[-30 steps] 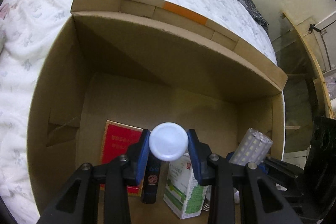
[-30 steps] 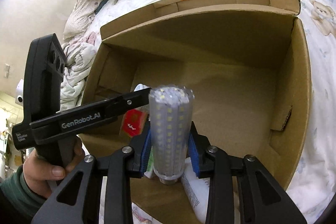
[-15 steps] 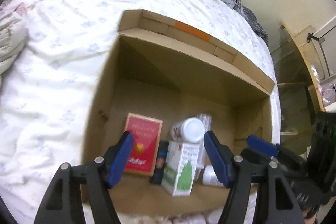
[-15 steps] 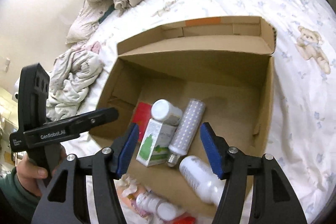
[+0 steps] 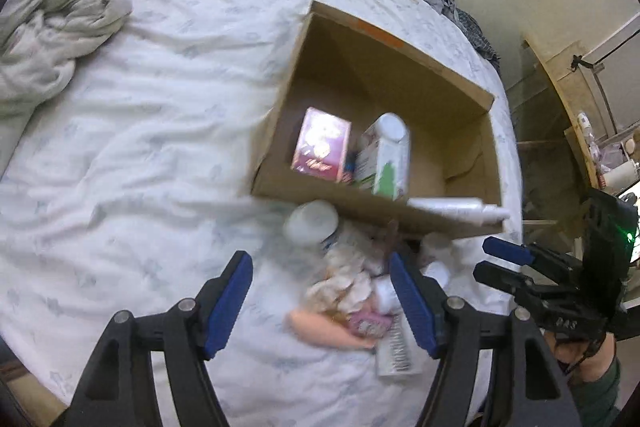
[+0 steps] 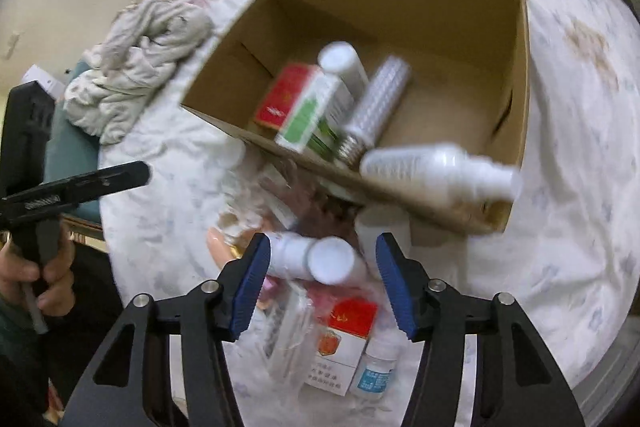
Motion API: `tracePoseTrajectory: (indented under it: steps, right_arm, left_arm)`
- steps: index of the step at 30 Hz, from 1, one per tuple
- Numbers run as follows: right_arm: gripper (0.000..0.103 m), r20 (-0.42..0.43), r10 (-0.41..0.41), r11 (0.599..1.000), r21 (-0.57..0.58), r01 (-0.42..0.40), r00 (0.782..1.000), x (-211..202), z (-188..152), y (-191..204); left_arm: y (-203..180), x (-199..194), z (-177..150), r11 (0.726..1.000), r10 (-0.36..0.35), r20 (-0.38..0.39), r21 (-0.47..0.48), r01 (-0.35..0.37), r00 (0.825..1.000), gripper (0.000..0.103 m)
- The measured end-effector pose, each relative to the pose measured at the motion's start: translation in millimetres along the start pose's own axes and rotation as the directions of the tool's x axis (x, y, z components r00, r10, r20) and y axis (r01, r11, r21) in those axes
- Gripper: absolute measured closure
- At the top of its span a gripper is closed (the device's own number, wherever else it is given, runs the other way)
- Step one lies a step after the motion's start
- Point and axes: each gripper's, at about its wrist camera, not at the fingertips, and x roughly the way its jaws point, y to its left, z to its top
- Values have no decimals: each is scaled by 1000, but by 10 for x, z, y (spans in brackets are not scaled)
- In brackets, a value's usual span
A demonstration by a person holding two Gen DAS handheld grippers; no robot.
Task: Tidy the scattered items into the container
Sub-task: 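Grasp a white-capped pill bottle with the right gripper while the left gripper grasps a labeled pill bottle, then carry both pill bottles into the cardboard box and open both grippers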
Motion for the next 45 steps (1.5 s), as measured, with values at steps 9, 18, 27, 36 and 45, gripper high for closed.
tracePoseTrajectory:
  steps: [9,18,27,36,45]
  right_arm:
    - [45,-60,-11,998,59,14,998,368,-136,-87]
    - [65,-14,11,998,65,-10,1000,187,-127,-168]
    - [67,204,95,985,125,-122,974,-551,-38,-343]
    - [67,286,149,967,157,-199,947,-767,61,-437]
    - [67,317,175,961,152,-232,932,-912,94,-463]
  left_arm:
    - [120,46,63,995,2,-1,-95,-2,1000,31]
    - [-330,294,-60,995,-38,-84,92,45,996,31]
    - [-757,679,-316,978,-46,-191,193,83,981,31]
    - [-1079,1094,-386,985,0,-217,167,37,976,31]
    - [-1133,1416,-324,991,82,-250,128,-51,965,52]
